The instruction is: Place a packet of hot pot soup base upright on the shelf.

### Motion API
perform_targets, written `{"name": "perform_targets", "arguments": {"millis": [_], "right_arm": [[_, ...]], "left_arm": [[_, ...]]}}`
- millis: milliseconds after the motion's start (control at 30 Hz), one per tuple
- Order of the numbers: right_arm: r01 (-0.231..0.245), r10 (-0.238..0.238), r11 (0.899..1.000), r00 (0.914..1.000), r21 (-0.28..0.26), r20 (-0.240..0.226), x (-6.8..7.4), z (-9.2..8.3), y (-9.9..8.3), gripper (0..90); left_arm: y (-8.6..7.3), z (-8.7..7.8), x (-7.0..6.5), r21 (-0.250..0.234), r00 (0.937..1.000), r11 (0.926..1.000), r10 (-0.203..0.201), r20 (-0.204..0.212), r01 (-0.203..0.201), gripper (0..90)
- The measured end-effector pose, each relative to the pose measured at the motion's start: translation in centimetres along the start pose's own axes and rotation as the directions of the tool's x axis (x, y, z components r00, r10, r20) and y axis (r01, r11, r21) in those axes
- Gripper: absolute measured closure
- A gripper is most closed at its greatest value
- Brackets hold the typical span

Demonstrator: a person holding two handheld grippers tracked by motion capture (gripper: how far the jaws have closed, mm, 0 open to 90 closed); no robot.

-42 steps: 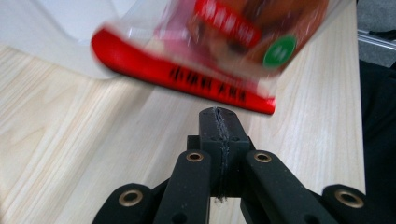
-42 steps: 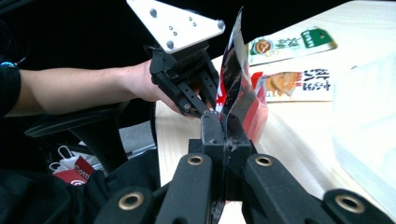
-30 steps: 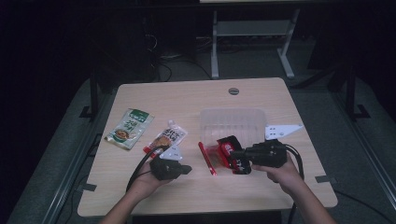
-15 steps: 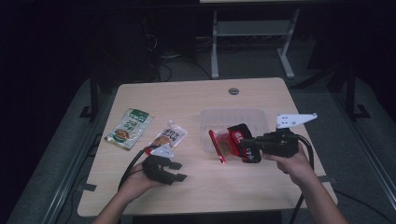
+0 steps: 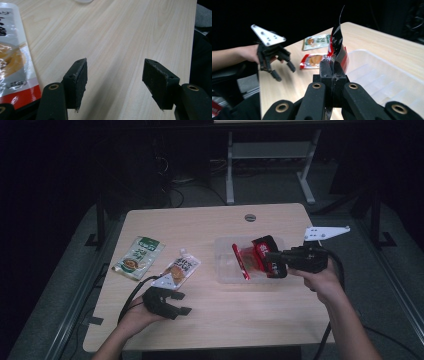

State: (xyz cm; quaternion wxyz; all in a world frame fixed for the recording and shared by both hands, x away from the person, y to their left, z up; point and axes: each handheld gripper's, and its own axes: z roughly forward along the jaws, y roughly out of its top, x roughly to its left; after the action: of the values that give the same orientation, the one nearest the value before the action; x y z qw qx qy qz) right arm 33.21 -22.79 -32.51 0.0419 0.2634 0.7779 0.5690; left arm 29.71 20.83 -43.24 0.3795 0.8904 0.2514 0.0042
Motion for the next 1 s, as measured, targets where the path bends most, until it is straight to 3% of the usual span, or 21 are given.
{"name": "perform_targets", "arguments": {"millis": [233,467,833,1000], "right_arm": [[-0.013,0.014,1.0,0.9976,-0.013,0.068,-1.5,-0.9,0.1,89.9],[-0.036,0.038,0.999,0.9906,-0.018,0.132,-2.5,-2.3,-0.7,89.8],[-0.061,0.066,0.998,0.9808,-0.033,0.183,-3.6,-3.6,-1.5,89.9],[-0.068,0.07,0.998,0.9776,-0.014,0.199,-3.8,-3.5,-1.9,89.9]], "left_arm": [[-0.1,-0.1,0.2,-0.004,0.9994,0.9997,0.022,-0.028,-0.022,35.7],[-0.2,-0.1,0.4,-0.013,0.9994,0.9998,0.013,-0.031,-0.014,35.7],[-0.4,0.0,0.4,-0.013,0.9997,0.9999,-0.004,-0.024,0.004,35.7],[-0.4,0.0,0.4,-0.011,0.9997,0.9999,-0.004,-0.023,0.004,35.7]]}}
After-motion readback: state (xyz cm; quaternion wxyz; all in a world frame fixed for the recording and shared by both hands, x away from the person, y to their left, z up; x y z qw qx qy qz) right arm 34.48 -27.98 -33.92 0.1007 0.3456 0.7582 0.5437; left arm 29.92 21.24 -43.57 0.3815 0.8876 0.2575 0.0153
